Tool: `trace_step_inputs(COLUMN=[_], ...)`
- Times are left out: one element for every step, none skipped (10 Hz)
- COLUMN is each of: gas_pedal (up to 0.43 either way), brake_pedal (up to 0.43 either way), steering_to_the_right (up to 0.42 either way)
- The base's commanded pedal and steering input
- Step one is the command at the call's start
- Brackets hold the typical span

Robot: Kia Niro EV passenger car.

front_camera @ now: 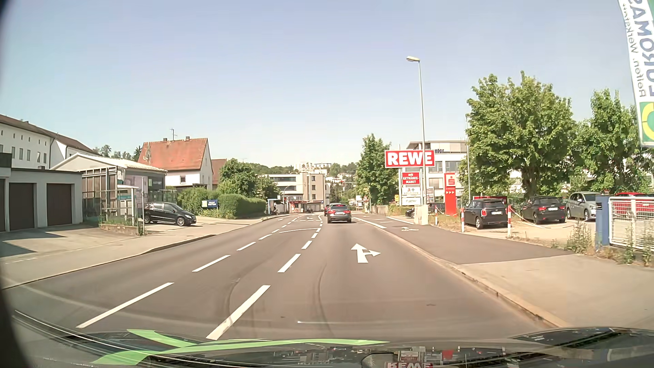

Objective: Follow the waypoints while adhering to traffic rules and regulations

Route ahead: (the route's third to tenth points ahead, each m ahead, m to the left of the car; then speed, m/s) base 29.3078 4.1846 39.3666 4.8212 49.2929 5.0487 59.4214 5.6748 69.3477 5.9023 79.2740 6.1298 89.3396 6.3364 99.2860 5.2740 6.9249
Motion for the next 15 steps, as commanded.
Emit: trace_step_inputs(gas_pedal=[0.000, 0.000, 0.000, 0.000, 0.000, 0.000, 0.000, 0.000, 0.000, 0.000, 0.000, 0.000, 0.000, 0.000, 0.000], brake_pedal=[0.000, 0.000, 0.000, 0.000, 0.000, 0.012, 0.024, 0.049, 0.055, 0.055, 0.055, 0.055, 0.055, 0.055, 0.055], steering_to_the_right=[-0.012, -0.011, -0.011, -0.011, -0.011, -0.011, -0.012, -0.011, -0.011, -0.011, -0.011, -0.011, -0.011, -0.011, -0.011])
